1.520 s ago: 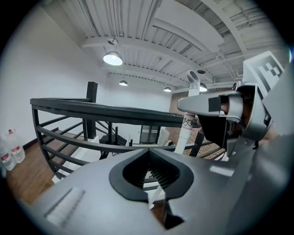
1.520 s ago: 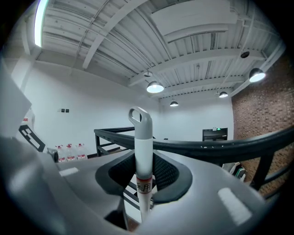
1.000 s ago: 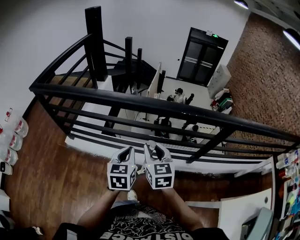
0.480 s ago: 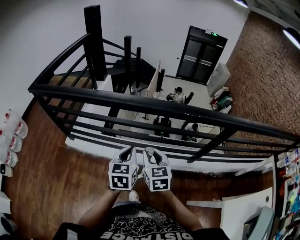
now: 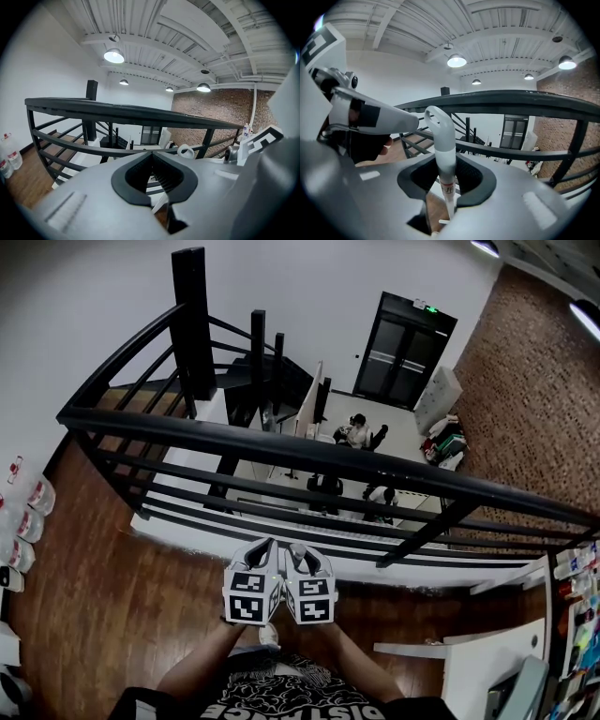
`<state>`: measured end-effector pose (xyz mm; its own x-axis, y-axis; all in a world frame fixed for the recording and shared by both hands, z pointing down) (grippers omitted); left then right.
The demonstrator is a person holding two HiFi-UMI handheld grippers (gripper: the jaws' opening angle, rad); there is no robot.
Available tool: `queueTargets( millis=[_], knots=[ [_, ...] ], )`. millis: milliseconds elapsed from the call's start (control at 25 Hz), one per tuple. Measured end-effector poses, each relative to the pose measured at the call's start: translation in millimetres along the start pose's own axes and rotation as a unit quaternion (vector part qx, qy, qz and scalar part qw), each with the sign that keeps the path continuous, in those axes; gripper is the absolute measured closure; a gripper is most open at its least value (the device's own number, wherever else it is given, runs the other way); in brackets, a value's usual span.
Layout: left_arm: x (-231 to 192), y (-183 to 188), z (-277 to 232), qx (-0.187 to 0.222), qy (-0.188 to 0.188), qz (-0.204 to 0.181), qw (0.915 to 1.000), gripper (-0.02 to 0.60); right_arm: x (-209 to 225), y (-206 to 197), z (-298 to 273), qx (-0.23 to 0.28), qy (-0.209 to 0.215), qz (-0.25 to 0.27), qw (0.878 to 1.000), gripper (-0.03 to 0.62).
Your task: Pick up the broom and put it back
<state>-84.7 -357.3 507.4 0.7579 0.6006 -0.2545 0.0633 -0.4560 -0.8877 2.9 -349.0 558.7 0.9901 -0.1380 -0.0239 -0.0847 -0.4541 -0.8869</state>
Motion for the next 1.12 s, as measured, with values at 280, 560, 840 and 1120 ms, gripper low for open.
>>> queueTargets(
  millis=[280, 560, 840, 1120],
  knots=[
    [-7, -4, -6, -0.004, -0.002, 0.008, 1.0, 0.577, 0, -1, -15, 0.013, -0.006, -0.014, 1.0, 0.5],
    [-14, 3, -15, -0.005, -0.002, 0.011, 0.9999, 0.577, 11, 8, -38, 0.026, -0.017, -0.023, 0.999, 0.5],
    [-26, 24, -30, -0.003, -0.005, -0.001, 1.0, 0.577, 28, 23, -75, 0.039, -0.036, -0.032, 0.998, 0.5],
    [-47, 36, -45, -0.013, -0.008, -0.005, 0.9999, 0.577, 40, 35, -113, 0.039, -0.05, -0.042, 0.997, 0.5]
  ],
)
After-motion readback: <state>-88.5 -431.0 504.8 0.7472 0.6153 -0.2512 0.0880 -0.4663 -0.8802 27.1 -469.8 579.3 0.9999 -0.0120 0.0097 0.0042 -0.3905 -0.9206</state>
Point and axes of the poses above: the fingertips, and each gripper's own axes: z backward along the fingers, x to its right, y out of its top, the point moved 5 cm from there along z, backward along the fingers, and after that the axes turned 12 degrees about -y, right-handed, at the moved point
